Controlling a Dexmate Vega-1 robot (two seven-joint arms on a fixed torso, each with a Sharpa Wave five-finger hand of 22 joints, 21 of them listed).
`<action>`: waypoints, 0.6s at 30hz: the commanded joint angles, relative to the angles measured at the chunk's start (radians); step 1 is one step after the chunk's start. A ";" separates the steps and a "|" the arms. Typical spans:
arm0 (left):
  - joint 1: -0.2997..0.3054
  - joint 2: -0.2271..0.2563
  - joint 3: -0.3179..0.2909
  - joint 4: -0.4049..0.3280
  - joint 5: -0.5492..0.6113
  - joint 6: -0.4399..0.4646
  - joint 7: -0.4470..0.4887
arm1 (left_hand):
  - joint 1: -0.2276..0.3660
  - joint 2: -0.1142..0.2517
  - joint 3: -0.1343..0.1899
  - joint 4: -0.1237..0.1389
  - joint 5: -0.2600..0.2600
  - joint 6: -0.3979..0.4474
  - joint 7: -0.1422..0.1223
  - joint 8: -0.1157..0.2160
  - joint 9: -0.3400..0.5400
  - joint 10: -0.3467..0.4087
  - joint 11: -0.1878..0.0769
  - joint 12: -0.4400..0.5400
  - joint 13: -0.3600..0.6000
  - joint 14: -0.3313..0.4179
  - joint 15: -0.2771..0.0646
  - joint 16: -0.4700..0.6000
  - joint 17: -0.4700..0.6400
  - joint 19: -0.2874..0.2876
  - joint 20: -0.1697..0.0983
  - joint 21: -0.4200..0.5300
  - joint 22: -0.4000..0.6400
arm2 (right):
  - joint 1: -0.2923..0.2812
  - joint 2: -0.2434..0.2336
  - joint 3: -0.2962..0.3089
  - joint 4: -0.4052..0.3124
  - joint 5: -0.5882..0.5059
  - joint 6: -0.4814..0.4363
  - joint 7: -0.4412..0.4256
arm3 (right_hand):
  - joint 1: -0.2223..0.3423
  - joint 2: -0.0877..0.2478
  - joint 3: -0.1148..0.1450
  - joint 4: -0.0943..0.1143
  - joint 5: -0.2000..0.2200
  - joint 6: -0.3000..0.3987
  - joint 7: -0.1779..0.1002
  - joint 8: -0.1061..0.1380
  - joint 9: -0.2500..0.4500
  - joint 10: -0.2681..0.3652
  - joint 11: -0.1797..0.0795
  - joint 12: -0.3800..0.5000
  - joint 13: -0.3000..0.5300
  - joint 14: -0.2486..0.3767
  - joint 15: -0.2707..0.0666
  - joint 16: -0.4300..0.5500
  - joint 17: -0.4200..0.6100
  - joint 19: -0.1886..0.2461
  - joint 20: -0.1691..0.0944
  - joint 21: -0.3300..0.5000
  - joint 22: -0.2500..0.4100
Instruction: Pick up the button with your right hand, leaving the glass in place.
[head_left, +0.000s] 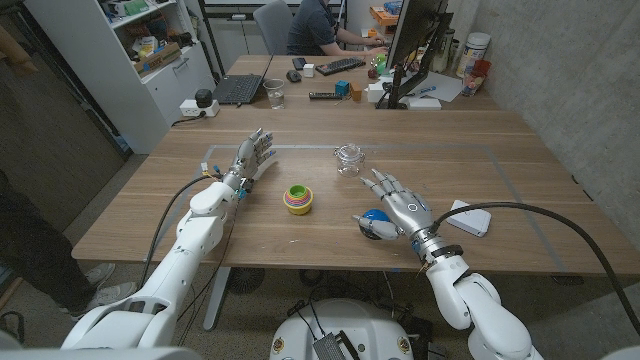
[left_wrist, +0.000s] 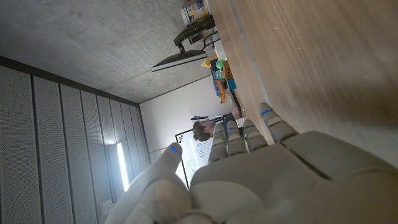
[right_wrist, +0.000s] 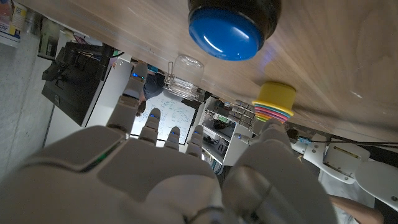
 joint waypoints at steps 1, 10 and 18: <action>-0.002 0.005 -0.006 0.004 -0.013 0.005 -0.025 | -0.006 0.004 -0.004 0.003 0.010 -0.005 -0.003 0.003 0.004 -0.001 -0.004 0.004 0.005 -0.002 -0.002 0.007 0.005 0.001 -0.004 0.007 0.002 | 0.027 -0.011 -0.001 0.028 0.071 0.002 0.073 | 0.016 -0.002 0.001 -0.009 0.007 -0.008 -0.005 -0.006 0.003 -0.023 -0.002 -0.005 0.003 -0.011 0.001 -0.005 0.002 0.002 0.003 -0.004 -0.001; 0.001 -0.002 -0.019 0.007 -0.046 0.011 -0.052 | -0.006 0.004 -0.005 0.004 0.010 -0.006 -0.002 0.003 0.004 0.001 -0.004 0.005 0.005 -0.002 -0.003 0.007 0.005 0.001 -0.005 0.007 0.002 | 0.038 -0.016 0.009 0.029 0.091 -0.006 0.115 | 0.016 -0.011 -0.008 -0.010 0.010 -0.018 -0.005 -0.012 0.002 -0.018 0.000 0.000 0.003 -0.002 -0.002 0.000 0.003 0.001 0.003 -0.006 -0.002; -0.003 -0.001 -0.015 0.007 -0.030 0.006 -0.038 | -0.005 0.003 -0.007 0.003 0.010 -0.007 -0.004 0.003 0.004 0.002 -0.004 0.005 0.005 -0.002 -0.003 0.007 0.005 0.002 -0.005 0.007 0.002 | 0.026 -0.017 0.003 0.037 0.065 -0.032 0.132 | 0.020 -0.015 -0.012 -0.012 0.013 -0.023 -0.005 -0.015 0.003 -0.025 0.001 -0.001 0.004 0.004 -0.003 0.002 0.004 0.008 0.001 -0.004 -0.001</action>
